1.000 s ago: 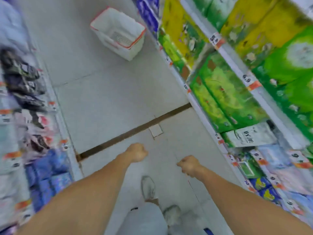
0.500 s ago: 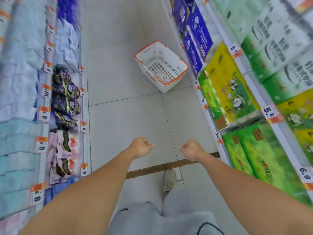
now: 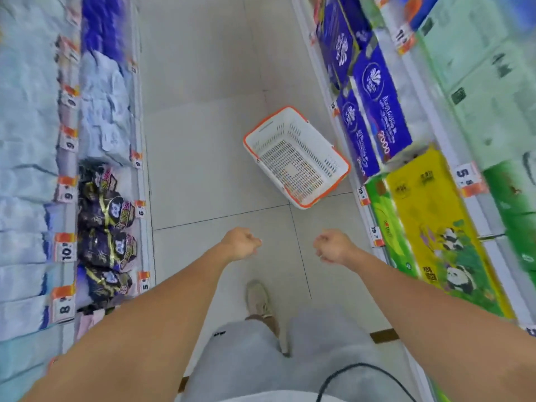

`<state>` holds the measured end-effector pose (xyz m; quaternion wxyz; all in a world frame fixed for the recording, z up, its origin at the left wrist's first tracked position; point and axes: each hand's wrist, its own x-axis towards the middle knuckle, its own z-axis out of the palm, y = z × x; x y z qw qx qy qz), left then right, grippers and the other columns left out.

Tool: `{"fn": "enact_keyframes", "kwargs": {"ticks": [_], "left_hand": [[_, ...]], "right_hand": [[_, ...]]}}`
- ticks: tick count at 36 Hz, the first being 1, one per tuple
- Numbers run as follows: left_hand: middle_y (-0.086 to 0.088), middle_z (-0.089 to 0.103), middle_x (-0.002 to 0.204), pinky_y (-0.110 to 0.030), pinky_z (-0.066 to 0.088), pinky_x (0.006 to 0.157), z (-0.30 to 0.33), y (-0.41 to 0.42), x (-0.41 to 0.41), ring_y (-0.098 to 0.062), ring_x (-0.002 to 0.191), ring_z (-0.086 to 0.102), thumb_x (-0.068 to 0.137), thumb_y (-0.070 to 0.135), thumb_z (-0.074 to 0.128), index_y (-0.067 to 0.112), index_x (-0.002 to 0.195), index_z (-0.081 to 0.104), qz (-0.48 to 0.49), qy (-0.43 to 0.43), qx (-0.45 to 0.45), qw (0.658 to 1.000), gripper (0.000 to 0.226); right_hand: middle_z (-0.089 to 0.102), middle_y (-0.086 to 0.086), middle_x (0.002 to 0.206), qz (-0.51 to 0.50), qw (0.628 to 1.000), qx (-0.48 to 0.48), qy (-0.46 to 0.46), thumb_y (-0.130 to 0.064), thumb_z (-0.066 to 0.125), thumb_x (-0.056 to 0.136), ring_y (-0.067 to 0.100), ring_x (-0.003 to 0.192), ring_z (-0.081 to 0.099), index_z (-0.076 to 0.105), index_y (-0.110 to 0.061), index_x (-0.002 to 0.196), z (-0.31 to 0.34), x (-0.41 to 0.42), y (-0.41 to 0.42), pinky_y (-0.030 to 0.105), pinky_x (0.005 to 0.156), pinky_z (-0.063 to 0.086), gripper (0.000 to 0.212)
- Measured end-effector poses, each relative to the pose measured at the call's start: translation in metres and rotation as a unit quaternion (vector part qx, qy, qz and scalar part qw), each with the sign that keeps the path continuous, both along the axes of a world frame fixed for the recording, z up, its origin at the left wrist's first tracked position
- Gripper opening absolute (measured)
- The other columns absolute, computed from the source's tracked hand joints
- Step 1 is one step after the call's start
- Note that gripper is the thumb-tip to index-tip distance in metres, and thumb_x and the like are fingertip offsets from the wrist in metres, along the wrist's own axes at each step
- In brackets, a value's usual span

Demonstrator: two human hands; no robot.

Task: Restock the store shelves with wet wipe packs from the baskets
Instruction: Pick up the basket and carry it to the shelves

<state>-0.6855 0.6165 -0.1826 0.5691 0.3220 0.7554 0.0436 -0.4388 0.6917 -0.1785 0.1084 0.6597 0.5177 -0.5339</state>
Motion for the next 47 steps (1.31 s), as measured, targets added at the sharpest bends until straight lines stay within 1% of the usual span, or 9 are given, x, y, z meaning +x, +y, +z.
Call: {"fn": "enact_keyframes", "kwargs": {"ticks": [3, 13, 17, 21, 25, 30, 37, 41, 47], "left_hand": [[-0.010, 0.074, 0.096, -0.031, 0.051, 0.076, -0.003, 0.070, -0.031, -0.022, 0.080, 0.064, 0.091, 0.037, 0.064, 0.006, 0.099, 0.068, -0.028, 0.013, -0.019, 0.999, 0.032], [-0.004, 0.062, 0.081, -0.013, 0.043, 0.049, -0.073, 0.327, -0.092, -0.016, 0.070, 0.058, 0.096, 0.017, 0.058, 0.009, 0.095, 0.060, -0.055, 0.019, -0.032, 0.998, 0.008], [-0.007, 0.066, 0.089, -0.022, 0.047, 0.059, -0.116, 0.405, -0.115, -0.020, 0.071, 0.061, 0.091, 0.024, 0.067, 0.018, 0.097, 0.060, -0.042, 0.035, -0.045, 0.997, 0.011], [-0.007, 0.063, 0.083, -0.016, 0.043, 0.049, -0.168, 0.476, -0.139, -0.009, 0.053, 0.057, 0.089, 0.021, 0.073, 0.017, 0.095, 0.056, -0.056, 0.064, -0.028, 0.996, 0.019], [-0.013, 0.064, 0.119, -0.036, 0.054, 0.080, -0.256, 0.548, -0.159, -0.027, 0.093, 0.063, 0.087, 0.027, 0.074, 0.015, 0.117, 0.055, -0.133, 0.106, -0.042, 0.984, 0.038], [-0.018, 0.035, 0.155, -0.042, 0.040, 0.106, -0.352, 0.624, -0.148, -0.036, 0.137, 0.042, 0.084, 0.034, 0.077, 0.004, 0.154, 0.024, -0.235, 0.166, -0.066, 0.955, 0.092], [-0.013, 0.068, 0.119, -0.042, 0.053, 0.089, -0.455, 0.645, -0.144, -0.034, 0.103, 0.065, 0.083, 0.031, 0.077, 0.007, 0.127, 0.060, -0.172, 0.158, -0.061, 0.970, 0.053], [-0.013, 0.064, 0.103, -0.035, 0.044, 0.079, -0.465, 0.632, -0.145, -0.030, 0.091, 0.060, 0.093, 0.033, 0.064, 0.003, 0.121, 0.064, -0.162, 0.209, -0.014, 0.964, 0.041], [-0.012, 0.062, 0.084, -0.034, 0.042, 0.068, -0.391, 0.643, -0.108, -0.028, 0.077, 0.055, 0.096, 0.025, 0.059, 0.002, 0.104, 0.068, -0.327, 0.246, 0.045, 0.911, 0.026]], "right_hand": [[0.061, 0.004, 0.071, -0.052, 0.998, -0.032, 0.002, -0.014, 0.057, 0.093, 0.018, 0.056, 0.053, 0.061, -0.014, 0.081, -0.004, -0.013, 0.055, 0.021, 0.051, 0.042, 0.013], [0.064, 0.009, 0.077, -0.244, 0.966, -0.077, 0.024, -0.012, 0.058, 0.092, 0.021, 0.062, 0.058, 0.066, -0.008, 0.092, -0.115, -0.056, 0.252, 0.030, 0.061, 0.049, 0.009], [0.070, 0.017, 0.102, -0.284, 0.956, -0.066, -0.029, -0.016, 0.070, 0.087, 0.033, 0.092, 0.067, 0.068, -0.011, 0.085, -0.178, -0.054, 0.309, 0.045, 0.087, 0.057, 0.006], [0.061, 0.017, 0.132, -0.349, 0.930, -0.076, -0.083, -0.026, 0.081, 0.078, 0.034, 0.120, 0.059, 0.061, -0.002, 0.127, -0.236, -0.048, 0.343, 0.046, 0.102, 0.049, 0.058], [0.062, 0.017, 0.129, -0.447, 0.879, -0.095, -0.135, -0.050, 0.088, 0.041, 0.034, 0.114, 0.063, 0.055, -0.003, 0.130, -0.311, -0.041, 0.357, 0.045, 0.096, 0.054, 0.106], [0.040, 0.022, 0.147, -0.535, 0.792, -0.131, -0.262, -0.048, 0.091, 0.062, 0.040, 0.134, 0.045, 0.032, 0.001, 0.144, -0.387, -0.038, 0.361, 0.050, 0.107, 0.044, 0.112], [0.063, 0.014, 0.123, -0.657, 0.715, -0.083, -0.225, -0.036, 0.078, 0.081, 0.037, 0.109, 0.062, 0.054, -0.008, 0.129, -0.465, -0.031, 0.335, 0.039, 0.089, 0.051, 0.061], [0.068, 0.012, 0.076, -0.685, 0.707, -0.057, -0.167, -0.038, 0.068, 0.087, 0.028, 0.064, 0.060, 0.066, -0.012, 0.081, -0.481, -0.019, 0.308, 0.038, 0.070, 0.051, 0.027], [0.073, 0.014, 0.094, -0.707, 0.681, -0.046, -0.184, -0.038, 0.064, 0.092, 0.033, 0.090, 0.070, 0.072, -0.009, 0.102, -0.419, -0.029, 0.269, 0.037, 0.078, 0.055, 0.031]]}}
